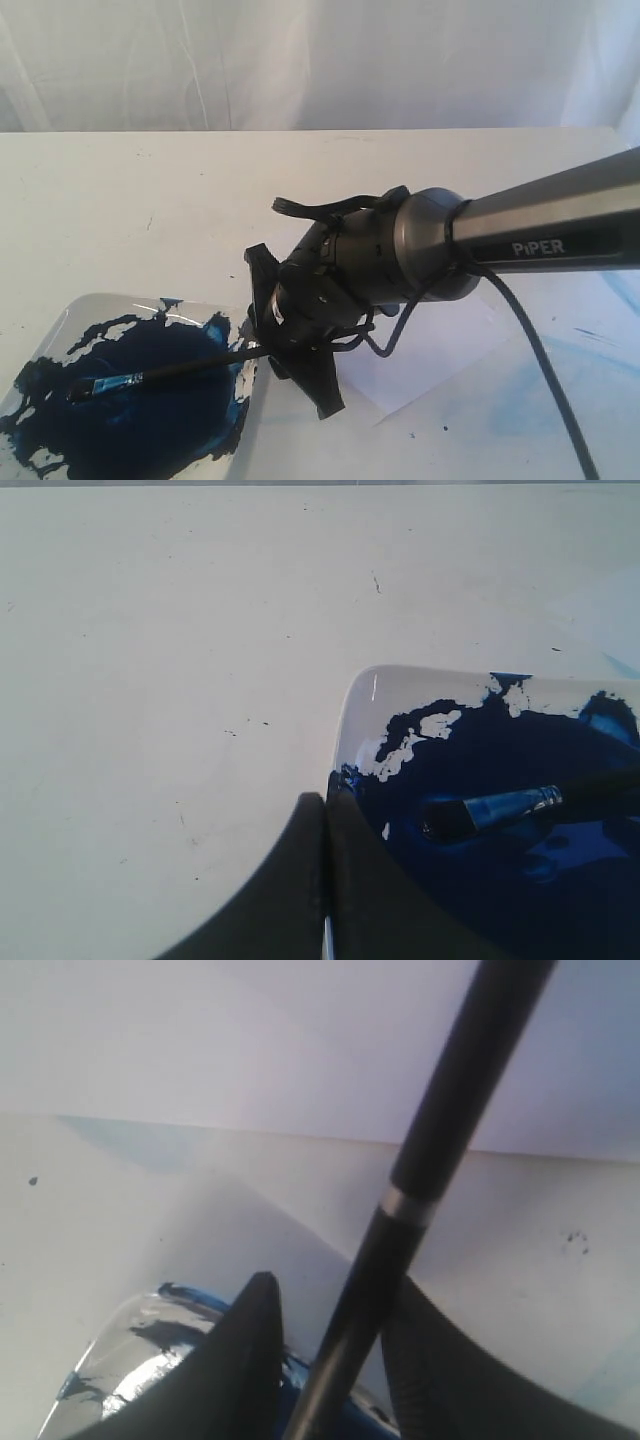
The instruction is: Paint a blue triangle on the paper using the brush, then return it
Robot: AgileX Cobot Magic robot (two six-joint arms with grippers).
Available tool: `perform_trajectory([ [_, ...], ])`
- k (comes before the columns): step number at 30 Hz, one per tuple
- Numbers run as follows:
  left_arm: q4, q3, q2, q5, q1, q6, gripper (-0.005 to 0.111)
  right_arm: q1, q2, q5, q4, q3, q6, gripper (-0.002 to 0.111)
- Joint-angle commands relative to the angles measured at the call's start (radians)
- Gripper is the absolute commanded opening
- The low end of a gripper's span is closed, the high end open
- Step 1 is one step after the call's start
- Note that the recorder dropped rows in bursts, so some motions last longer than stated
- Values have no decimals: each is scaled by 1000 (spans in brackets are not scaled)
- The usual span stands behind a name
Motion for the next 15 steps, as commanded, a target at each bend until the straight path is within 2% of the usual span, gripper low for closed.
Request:
perform_trajectory([
  [1,-5,4,-4,3,-9,-1,0,-10,1,5,-2,2,-3,32],
  [15,-5,4,-4,3,-9,-1,0,-13,1,18,-2,2,-3,32],
])
